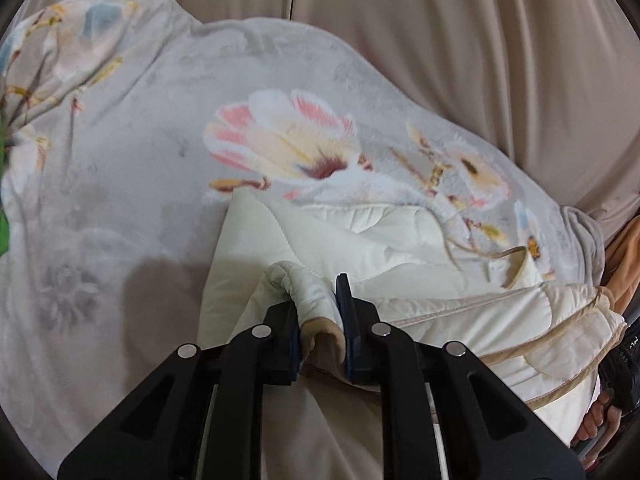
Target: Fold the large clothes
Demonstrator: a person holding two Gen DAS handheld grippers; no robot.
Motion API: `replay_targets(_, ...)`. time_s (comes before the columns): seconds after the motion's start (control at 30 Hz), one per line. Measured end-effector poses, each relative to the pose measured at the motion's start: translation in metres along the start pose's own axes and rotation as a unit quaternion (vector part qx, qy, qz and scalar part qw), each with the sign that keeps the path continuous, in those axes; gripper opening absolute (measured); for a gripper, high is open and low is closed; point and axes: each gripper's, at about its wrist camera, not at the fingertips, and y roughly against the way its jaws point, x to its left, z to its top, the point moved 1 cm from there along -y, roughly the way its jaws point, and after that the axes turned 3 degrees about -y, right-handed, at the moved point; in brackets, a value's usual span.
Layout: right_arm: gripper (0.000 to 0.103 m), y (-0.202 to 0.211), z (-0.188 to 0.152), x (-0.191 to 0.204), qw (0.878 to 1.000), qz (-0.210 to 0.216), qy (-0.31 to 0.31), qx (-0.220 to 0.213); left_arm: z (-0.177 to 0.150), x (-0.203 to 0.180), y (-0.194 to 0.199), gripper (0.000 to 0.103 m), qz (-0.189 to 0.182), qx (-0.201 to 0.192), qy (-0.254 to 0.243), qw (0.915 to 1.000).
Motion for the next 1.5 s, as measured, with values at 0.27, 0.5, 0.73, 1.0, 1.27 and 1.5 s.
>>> replay_targets(0.27, 0.004, -0.03, -0.011, -0.016, 1.0, -0.017, -0.002, 0.025, -0.009, 0.005, -0.018, 0.017, -0.013, -0.011, -0.014, 0.9998)
replay_targets(0.5, 0.02, -0.015, -0.012, -0.025, 0.999, 0.031, -0.026, 0.009, -0.01, 0.016, 0.002, 0.025, -0.059, -0.031, 0.022, 0.9975)
replay_targets(0.73, 0.048, 0.053, -0.002, -0.019, 0.994, 0.078, -0.037, -0.072, -0.007, 0.016, 0.095, 0.071, -0.048, -0.138, 0.012, 0.9892)
replay_targets(1.0, 0.048, 0.059, -0.045, 0.084, 0.986, 0.102, 0.125, -0.044, -0.006, -0.07, 0.128, 0.072, -0.095, -0.148, -0.097, 0.9796)
replay_targets(1.27, 0.039, 0.004, -0.138, 0.152, 0.944, 0.09, 0.308, 0.082, -0.062, -0.118, 0.03, 0.07, -0.093, -0.01, -0.154, 0.9836)
replay_targets(1.5, 0.028, 0.008, -0.092, 0.059, 0.976, -0.043, 0.205, 0.051, -0.055, -0.049, 0.032, 0.07, -0.01, -0.043, -0.108, 0.9932)
